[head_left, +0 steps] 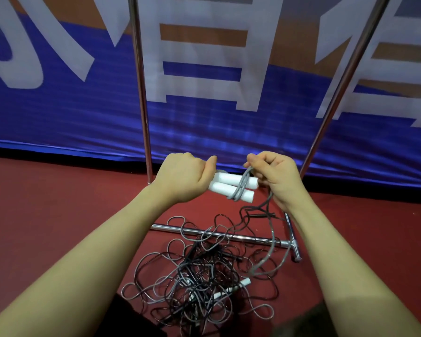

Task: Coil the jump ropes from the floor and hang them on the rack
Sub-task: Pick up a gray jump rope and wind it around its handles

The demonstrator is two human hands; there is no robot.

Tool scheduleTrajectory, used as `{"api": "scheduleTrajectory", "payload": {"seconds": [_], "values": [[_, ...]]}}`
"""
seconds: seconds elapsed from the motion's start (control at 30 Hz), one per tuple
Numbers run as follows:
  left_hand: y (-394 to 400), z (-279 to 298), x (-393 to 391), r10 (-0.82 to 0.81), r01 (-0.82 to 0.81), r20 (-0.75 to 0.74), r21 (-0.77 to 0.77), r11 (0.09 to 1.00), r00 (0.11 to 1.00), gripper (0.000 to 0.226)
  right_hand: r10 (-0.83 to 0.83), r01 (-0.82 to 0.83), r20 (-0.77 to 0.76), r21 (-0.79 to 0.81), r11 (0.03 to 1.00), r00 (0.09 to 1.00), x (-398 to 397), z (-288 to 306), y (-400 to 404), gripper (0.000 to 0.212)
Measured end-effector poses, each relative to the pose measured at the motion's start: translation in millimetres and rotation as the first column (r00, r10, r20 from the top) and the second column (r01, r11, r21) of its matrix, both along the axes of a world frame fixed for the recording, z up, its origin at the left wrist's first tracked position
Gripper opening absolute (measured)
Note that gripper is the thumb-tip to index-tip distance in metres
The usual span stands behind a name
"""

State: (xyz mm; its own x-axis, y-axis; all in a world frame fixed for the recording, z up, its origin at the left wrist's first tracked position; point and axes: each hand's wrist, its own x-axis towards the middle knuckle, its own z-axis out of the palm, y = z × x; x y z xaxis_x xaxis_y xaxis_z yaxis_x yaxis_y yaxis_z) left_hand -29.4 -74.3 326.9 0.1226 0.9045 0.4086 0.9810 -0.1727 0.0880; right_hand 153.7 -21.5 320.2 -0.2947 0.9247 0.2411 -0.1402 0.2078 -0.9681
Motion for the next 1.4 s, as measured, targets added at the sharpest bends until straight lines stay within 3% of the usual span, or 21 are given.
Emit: {"api": "scheduleTrajectory", "payload": {"seconds": [0.2, 0.33, 0.43, 0.53, 0.6, 0.67, 0.83, 0.97, 1.03, 1.2, 1.4], "values": [[0.9, 11.4, 9.6, 0.172, -0.187, 0.315, 0.019, 0.982, 0.933, 0.044, 0.030, -0.033, -0.076, -0.045, 0.998, 0.997, -8.8, -7.1, 3.9, 0.024], [11.1, 8.9, 10.4, 0.351, -0.340, 0.410, -0.103, 0.935, 0.842, 0.030, 0.140, -0.144, -0.053, -0.074, 0.987, 0.989, -12.9, -13.4, 2.8, 0.026], [17.0, 0.3, 10.9, 0.473, -0.429, 0.277, -0.206, 0.879, 0.836, 0.042, 0.204, -0.199, 0.076, -0.076, 0.977, 0.976, -13.7, -14.7, -0.7, 0.028], [24.5, -5.2, 8.9, 0.508, -0.442, 0.367, -0.255, 0.860, 0.779, 0.047, 0.215, -0.210, 0.187, -0.049, 0.976, 0.958, -11.5, -12.5, -4.1, 0.030], [27.0, -9.9, 8.1, 0.475, -0.436, 0.197, -0.211, 0.875, 0.858, 0.037, 0.211, -0.209, 0.257, -0.037, 0.977, 0.943, -8.2, -10.1, -6.5, 0.030], [23.5, -9.3, 7.8, 0.463, -0.444, 0.098, -0.167, 0.880, 0.881, 0.036, 0.220, -0.223, 0.312, -0.026, 0.975, 0.924, -5.5, -8.4, -8.4, 0.030], [22.0, -16.9, 2.4, 0.455, -0.445, 0.038, -0.154, 0.882, 0.889, 0.045, 0.247, -0.256, 0.384, -0.029, 0.966, 0.890, -2.9, -4.3, -13.1, 0.027], [18.7, -17.3, 2.3, 0.431, -0.423, 0.030, -0.136, 0.896, 0.902, 0.027, 0.170, -0.249, 0.480, 0.105, 0.963, 0.861, 3.6, 2.3, -14.6, 0.021], [19.1, -19.3, 3.1, 0.410, -0.401, 0.043, -0.134, 0.906, 0.911, 0.033, 0.097, -0.206, 0.518, 0.158, 0.966, 0.850, 4.6, 2.2, -12.6, 0.023], [17.7, -22.1, 5.0, 0.303, -0.303, -0.028, -0.163, 0.939, 0.953, 0.048, -0.113, -0.059, 0.526, 0.299, 0.952, 0.843, 4.1, 0.2, -8.5, 0.029], [10.1, -14.8, 2.1, 0.138, -0.148, -0.071, -0.178, 0.973, 0.988, 0.050, -0.097, 0.019, 0.398, 0.195, 0.981, 0.912, 3.8, 0.9, -2.8, 0.027]]}}
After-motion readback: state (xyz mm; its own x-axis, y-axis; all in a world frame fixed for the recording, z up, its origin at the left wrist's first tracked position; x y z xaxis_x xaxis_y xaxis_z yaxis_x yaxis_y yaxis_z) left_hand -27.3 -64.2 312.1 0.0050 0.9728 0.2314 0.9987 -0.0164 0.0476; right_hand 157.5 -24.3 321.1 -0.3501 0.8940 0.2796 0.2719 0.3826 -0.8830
